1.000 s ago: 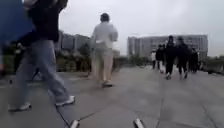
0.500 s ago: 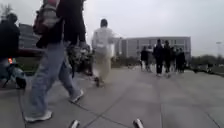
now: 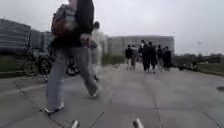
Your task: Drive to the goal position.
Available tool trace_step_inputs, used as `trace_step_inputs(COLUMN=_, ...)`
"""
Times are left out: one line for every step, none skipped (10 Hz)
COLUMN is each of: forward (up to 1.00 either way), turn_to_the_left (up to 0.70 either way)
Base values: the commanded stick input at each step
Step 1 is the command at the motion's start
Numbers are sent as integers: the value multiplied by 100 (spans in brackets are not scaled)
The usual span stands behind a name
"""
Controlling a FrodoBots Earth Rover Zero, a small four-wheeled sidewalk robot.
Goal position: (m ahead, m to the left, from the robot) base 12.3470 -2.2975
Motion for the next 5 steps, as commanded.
trace_step_inputs(forward=76, turn_to_the_left=-5)
trace_step_inputs(forward=76, turn_to_the_left=-5)
trace_step_inputs(forward=76, turn_to_the_left=-5)
trace_step_inputs(forward=76, turn_to_the_left=-5)
trace_step_inputs(forward=76, turn_to_the_left=-5)
